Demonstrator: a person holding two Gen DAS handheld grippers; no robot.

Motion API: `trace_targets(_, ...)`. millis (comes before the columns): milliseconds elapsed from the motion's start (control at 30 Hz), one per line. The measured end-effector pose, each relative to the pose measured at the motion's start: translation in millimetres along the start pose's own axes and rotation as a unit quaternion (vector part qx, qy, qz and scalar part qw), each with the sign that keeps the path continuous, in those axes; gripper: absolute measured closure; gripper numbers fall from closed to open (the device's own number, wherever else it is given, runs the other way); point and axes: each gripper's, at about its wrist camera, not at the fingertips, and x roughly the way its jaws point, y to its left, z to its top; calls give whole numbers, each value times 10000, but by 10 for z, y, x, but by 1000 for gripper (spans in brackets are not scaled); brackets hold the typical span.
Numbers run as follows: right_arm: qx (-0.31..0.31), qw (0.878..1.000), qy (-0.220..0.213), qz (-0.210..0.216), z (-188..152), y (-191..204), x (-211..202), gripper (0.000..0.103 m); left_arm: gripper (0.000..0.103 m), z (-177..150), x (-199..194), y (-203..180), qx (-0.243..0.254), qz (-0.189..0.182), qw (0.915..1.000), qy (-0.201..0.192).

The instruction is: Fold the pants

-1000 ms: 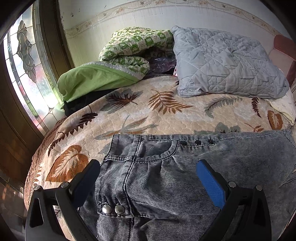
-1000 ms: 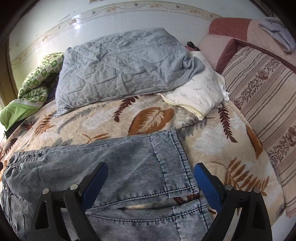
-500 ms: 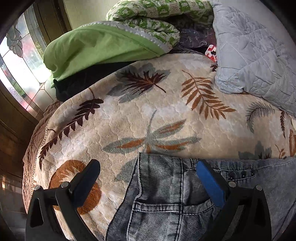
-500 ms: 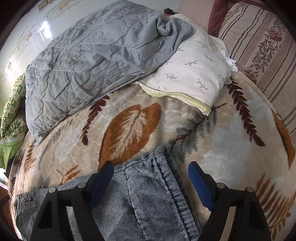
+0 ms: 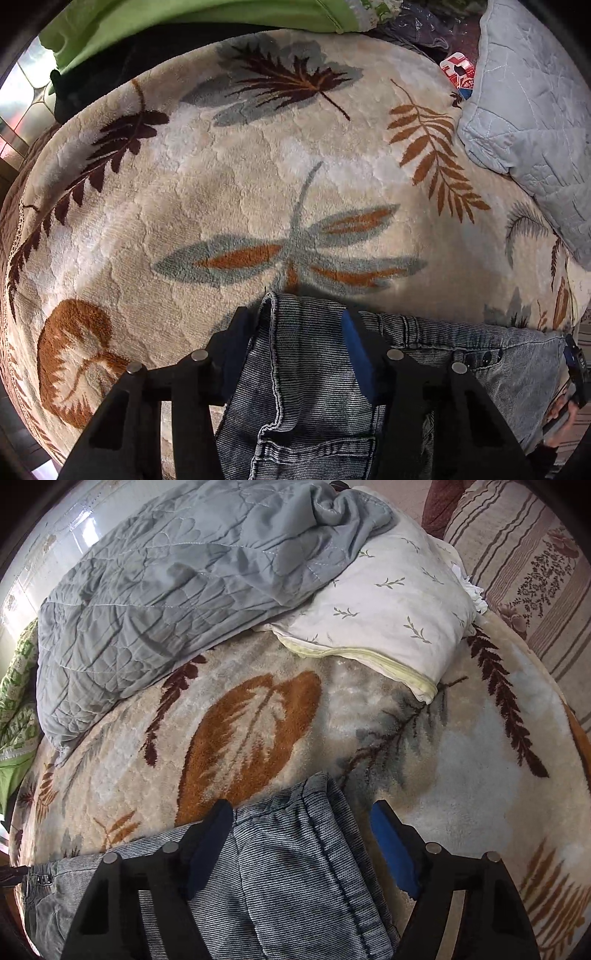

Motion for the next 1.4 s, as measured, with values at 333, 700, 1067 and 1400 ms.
trace_targets(333,-65,9999,56,126,32,-32,17,23,54,149,70,50,-261,-330,9991,-80)
trace_targets(700,152,9992,221,292,90,-145,215,27,89,126,5,-164,156,-145,9982,-552)
trace_targets(1067,-92,9996,-232,115,14,-100,-27,88,91,-233,-629,-126,145,-443,9899,-1336)
trace_targets(1400,371,9864,-1321,907,-251,-275,-1216,88,91,-807,-1581,-24,223,-1061,9688,-2228)
